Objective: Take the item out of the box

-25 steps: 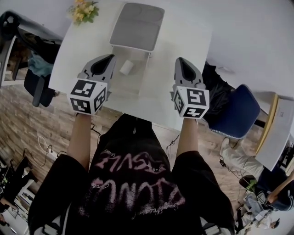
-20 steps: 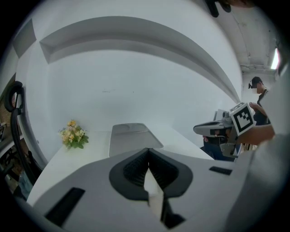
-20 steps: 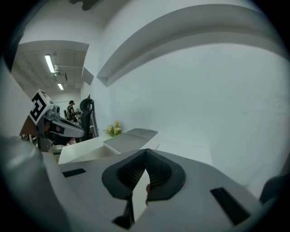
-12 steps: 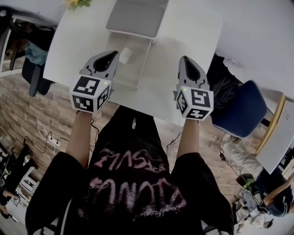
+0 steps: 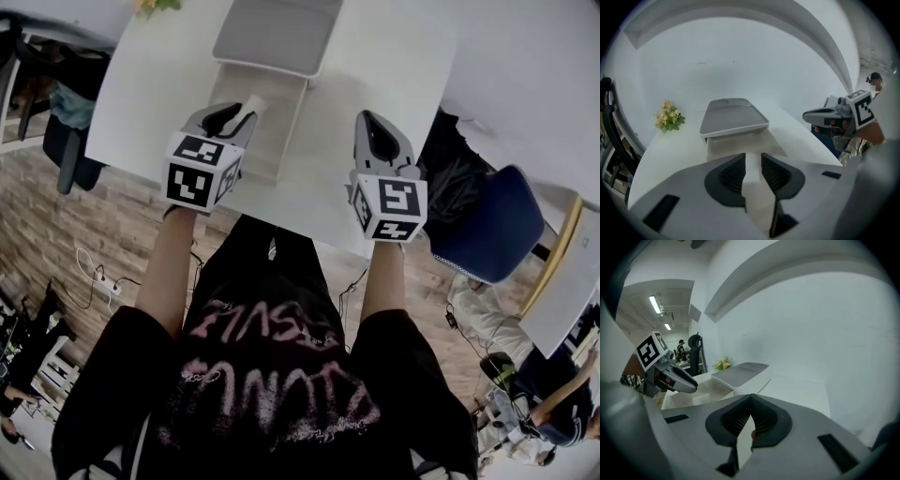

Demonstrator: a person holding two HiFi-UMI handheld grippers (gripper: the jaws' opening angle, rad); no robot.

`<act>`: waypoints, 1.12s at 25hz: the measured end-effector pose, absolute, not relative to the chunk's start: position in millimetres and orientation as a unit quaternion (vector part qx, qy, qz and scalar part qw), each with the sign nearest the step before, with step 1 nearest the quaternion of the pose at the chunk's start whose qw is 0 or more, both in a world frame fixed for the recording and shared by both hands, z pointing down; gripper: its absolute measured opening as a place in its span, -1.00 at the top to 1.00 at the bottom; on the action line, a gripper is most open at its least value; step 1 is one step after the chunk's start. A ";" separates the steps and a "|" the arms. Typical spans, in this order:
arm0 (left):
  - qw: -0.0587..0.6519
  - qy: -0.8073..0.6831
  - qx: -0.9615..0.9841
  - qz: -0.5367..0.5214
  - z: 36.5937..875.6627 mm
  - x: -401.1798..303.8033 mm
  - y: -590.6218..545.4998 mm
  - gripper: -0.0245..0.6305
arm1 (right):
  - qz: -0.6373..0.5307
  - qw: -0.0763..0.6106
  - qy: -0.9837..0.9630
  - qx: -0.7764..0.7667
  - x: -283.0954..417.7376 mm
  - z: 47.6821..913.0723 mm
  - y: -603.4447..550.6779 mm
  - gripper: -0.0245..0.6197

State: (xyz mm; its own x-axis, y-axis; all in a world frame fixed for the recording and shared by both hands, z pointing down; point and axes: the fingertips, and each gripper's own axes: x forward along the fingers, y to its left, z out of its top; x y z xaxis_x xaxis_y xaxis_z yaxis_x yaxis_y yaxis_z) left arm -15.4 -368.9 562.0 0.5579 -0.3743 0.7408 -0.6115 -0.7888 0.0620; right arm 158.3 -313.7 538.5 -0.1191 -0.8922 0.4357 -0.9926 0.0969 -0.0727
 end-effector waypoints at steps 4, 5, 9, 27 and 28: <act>0.179 -0.275 0.850 0.412 577.3 -15.6 -373.4 0.39 | 0.176 0.149 -0.734 0.639 151.3 540.9 -317.9 0.90; 0.182 -0.275 0.847 0.417 579.8 -15.6 -375.0 0.38 | 0.179 0.145 -0.735 0.638 150.8 541.0 -318.6 0.90; 0.188 -0.261 0.830 0.455 594.5 -12.7 -374.9 0.33 | 0.181 0.141 -0.733 0.640 152.4 542.8 -321.2 0.90; 0.200 -0.251 0.780 0.537 636.9 -14.3 -375.6 0.35 | 0.190 0.156 -0.733 0.635 155.9 555.9 -321.2 0.90; 0.202 -0.251 0.780 0.536 636.7 -14.1 -375.6 0.35 | 0.191 0.155 -0.732 0.635 156.7 556.2 -320.6 0.90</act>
